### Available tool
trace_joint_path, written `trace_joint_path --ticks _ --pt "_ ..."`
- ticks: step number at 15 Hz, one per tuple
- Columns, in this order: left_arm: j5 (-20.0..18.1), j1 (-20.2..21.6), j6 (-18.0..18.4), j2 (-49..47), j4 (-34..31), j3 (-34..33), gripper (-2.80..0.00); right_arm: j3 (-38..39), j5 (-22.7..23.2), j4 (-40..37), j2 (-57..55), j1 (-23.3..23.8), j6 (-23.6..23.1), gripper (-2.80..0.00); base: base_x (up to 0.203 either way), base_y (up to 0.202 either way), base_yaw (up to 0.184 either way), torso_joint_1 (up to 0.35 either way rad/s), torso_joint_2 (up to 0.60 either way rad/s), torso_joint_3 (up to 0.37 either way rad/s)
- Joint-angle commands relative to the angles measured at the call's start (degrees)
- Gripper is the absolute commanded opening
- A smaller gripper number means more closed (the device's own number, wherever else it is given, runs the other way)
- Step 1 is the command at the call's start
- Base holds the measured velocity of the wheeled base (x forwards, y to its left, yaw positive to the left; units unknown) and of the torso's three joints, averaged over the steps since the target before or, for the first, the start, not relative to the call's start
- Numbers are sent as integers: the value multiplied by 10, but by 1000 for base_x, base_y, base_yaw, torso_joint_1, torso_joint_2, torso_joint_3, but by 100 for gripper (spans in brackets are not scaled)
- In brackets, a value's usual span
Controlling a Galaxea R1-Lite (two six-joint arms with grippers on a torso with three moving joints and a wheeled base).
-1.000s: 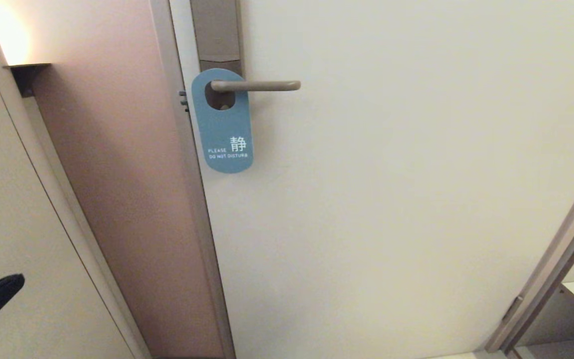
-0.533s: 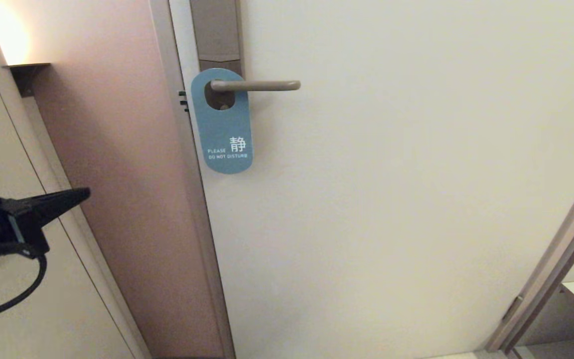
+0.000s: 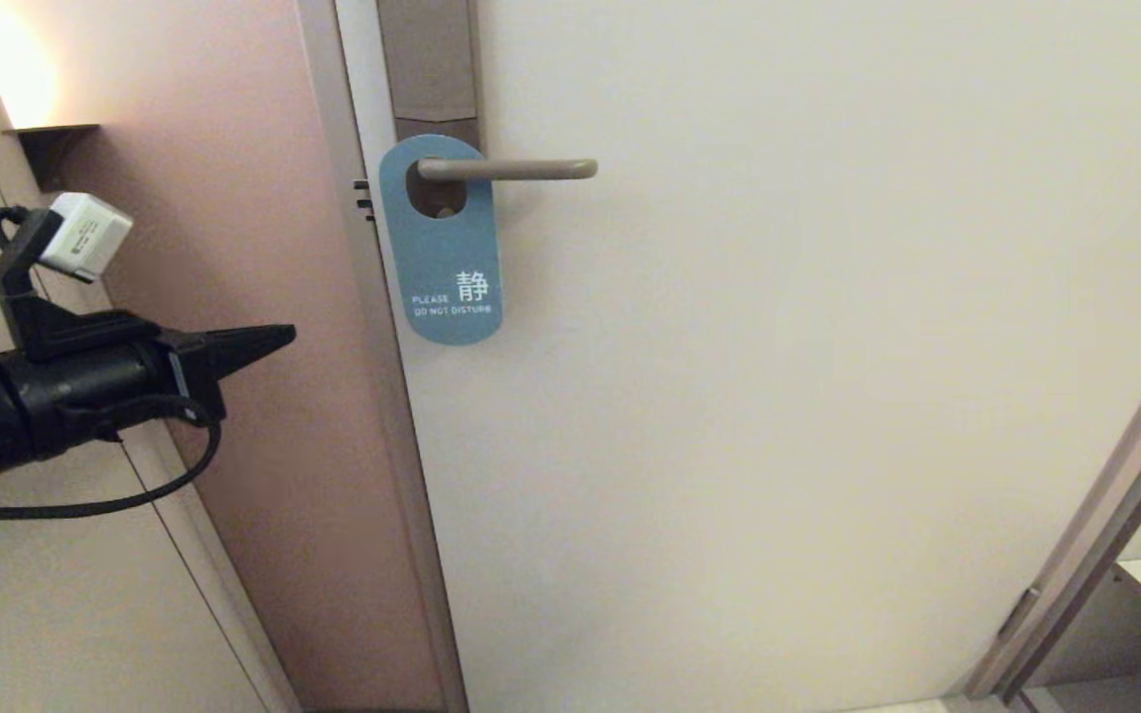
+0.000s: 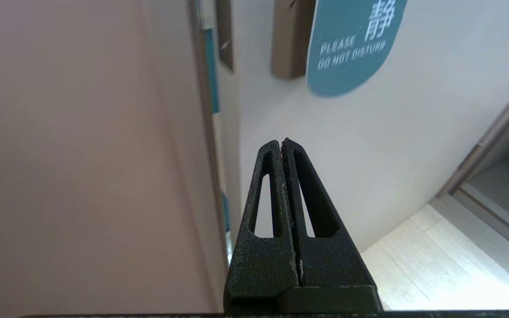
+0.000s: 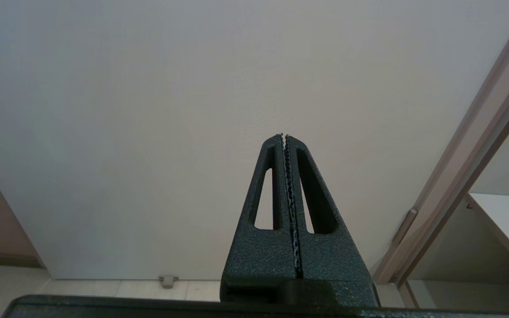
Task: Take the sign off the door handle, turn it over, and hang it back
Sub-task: Take down the sign
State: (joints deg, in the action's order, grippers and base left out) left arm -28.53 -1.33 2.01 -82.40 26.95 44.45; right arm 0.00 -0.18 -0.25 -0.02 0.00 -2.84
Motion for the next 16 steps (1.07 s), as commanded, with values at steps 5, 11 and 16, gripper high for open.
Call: trace_joint_path --ticks 5,11,16 --pt "-1 -13 -1 -59 5 47 0 0 0 0 0 0 -1 -280 0 0 0 0 0 0" --pt "-19 -22 -2 -66 35 53 0 0 0 0 0 0 -1 -280 0 0 0 0 0 0" --pt "-72 -34 -14 -83 35 70 0 0 0 0 0 0 -1 -280 0 0 0 0 0 0"
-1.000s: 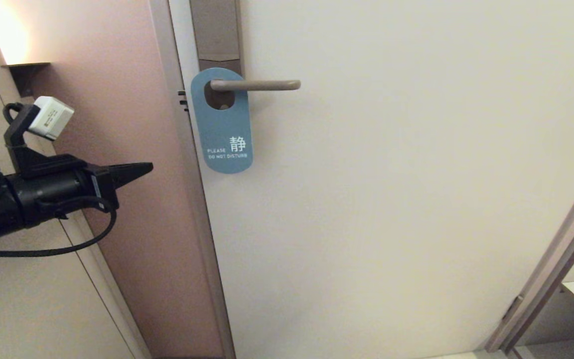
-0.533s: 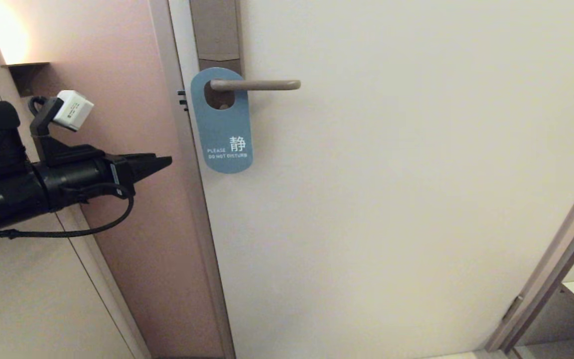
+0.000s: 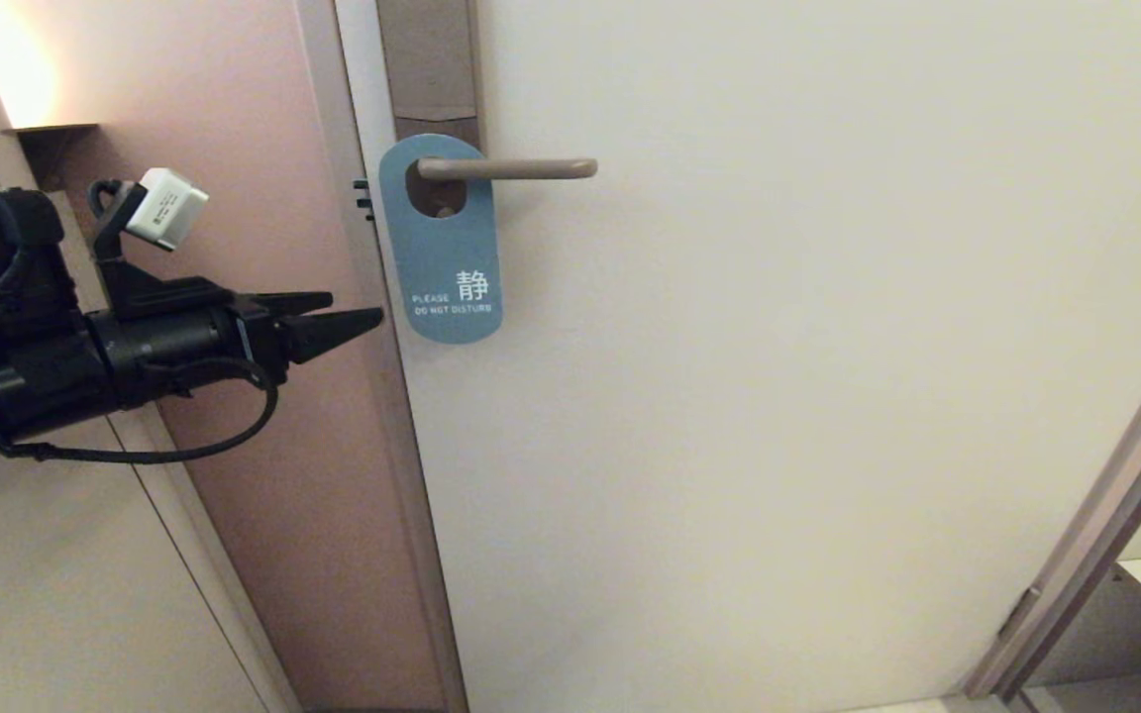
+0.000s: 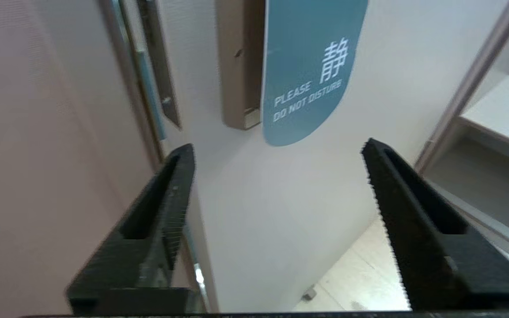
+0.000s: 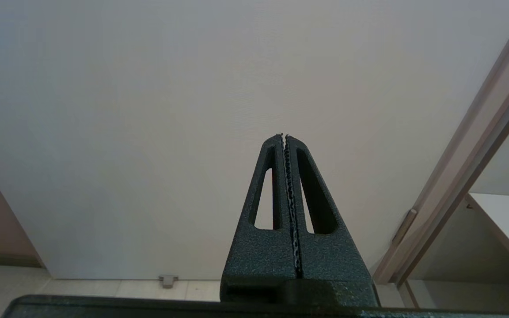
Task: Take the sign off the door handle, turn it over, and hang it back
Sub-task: Take down the sign
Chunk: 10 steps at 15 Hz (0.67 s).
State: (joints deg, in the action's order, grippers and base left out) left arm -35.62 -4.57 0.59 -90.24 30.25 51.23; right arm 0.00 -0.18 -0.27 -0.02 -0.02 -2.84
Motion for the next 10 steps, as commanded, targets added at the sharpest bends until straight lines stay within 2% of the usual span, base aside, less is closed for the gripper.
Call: trace_joint_path --ticks 1,5,8,10 --pt "-8 -6 -13 -6 2 10 0 0 0 0 0 -1 -1 -280 0 0 0 0 0 0" --pt "-35 -19 -68 -17 2 47 0 0 0 0 0 0 -1 -280 0 0 0 0 0 0" --pt "-77 -22 -70 -15 2 52 0 0 0 0 0 0 -1 -280 0 0 0 0 0 0" --pt "-83 -26 -70 -15 2 52 0 0 0 0 0 0 -1 -280 0 0 0 0 0 0"
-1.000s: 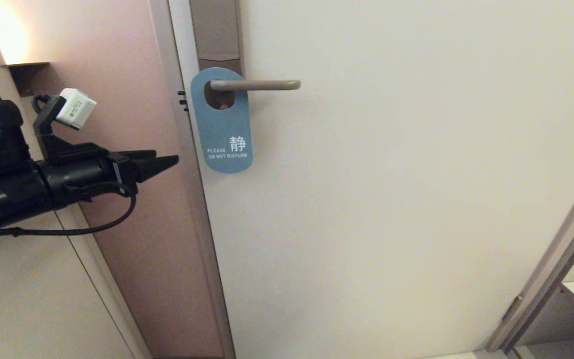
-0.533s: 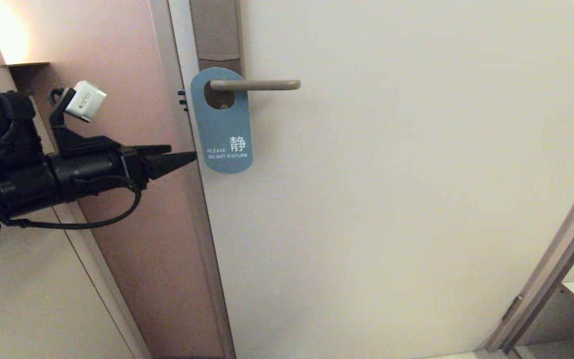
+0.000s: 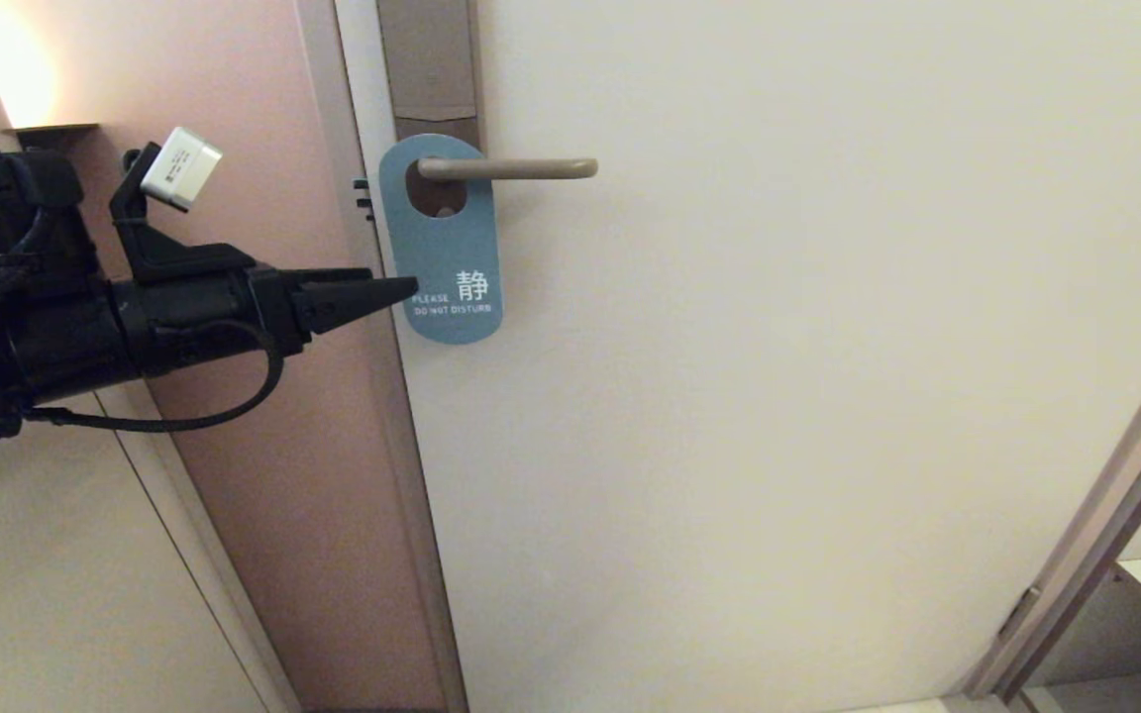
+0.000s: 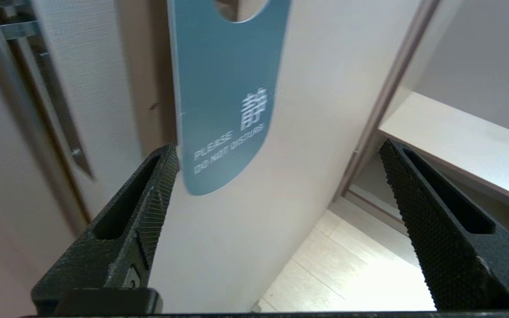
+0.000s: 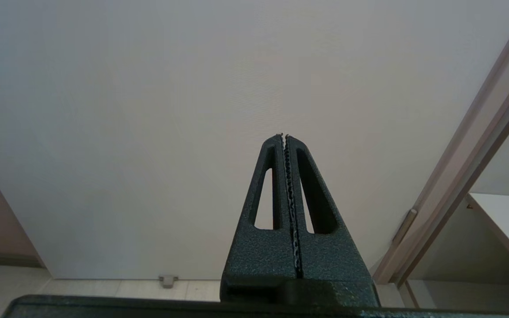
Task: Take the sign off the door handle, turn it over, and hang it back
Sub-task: Take down the sign
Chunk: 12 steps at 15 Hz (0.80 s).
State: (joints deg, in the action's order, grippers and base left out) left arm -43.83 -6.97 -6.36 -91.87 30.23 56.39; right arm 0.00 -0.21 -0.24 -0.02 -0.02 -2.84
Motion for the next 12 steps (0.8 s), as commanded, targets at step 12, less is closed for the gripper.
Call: trace_joint_path --ticks 12 --pt "-45 16 3 -31 27 5 0 0 0 0 0 -1 -1 -280 0 0 0 0 0 0"
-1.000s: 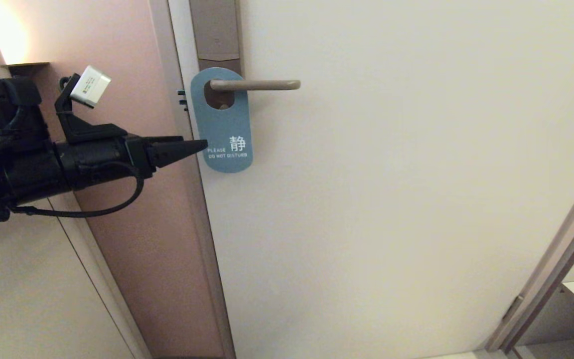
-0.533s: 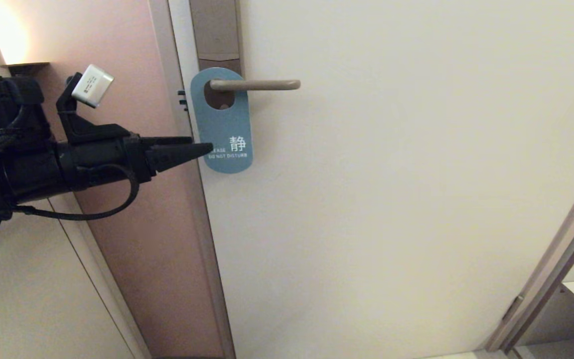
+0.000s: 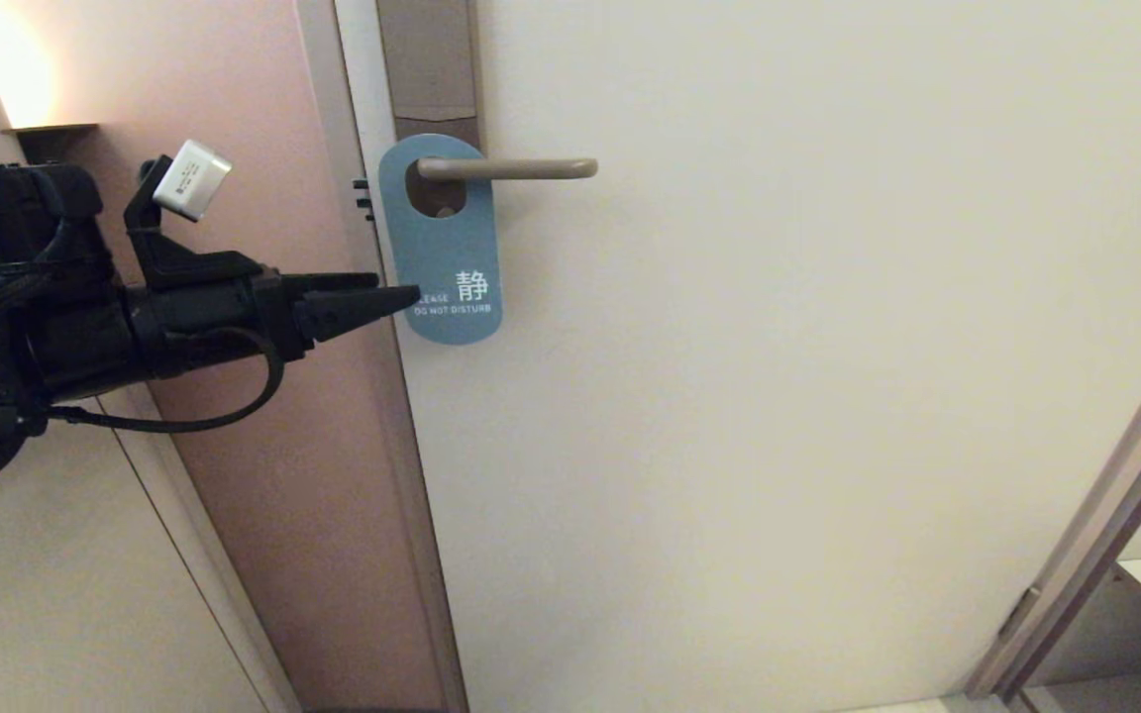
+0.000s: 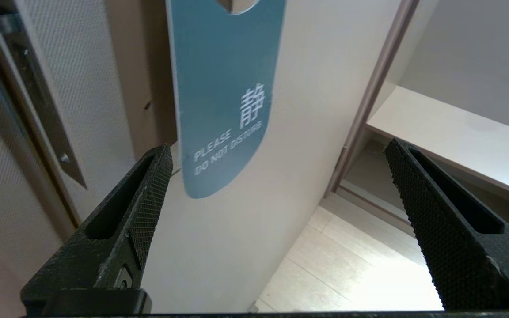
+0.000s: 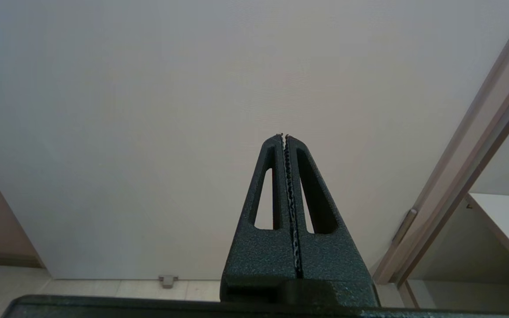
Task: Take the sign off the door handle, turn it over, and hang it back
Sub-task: Take down the sign
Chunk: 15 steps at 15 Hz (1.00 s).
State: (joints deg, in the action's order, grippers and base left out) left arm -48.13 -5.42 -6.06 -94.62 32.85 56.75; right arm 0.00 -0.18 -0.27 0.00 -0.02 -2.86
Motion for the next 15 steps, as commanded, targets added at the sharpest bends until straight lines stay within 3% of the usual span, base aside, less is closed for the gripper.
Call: trace_joint_path --ticks 1,15 --pt "-2 1 -2 -7 5 4 0 0 0 0 0 0 0 -280 0 0 0 0 0 0" --pt "-2 -27 -2 -43 31 18 0 0 0 0 0 0 0 -280 0 0 0 0 0 0"
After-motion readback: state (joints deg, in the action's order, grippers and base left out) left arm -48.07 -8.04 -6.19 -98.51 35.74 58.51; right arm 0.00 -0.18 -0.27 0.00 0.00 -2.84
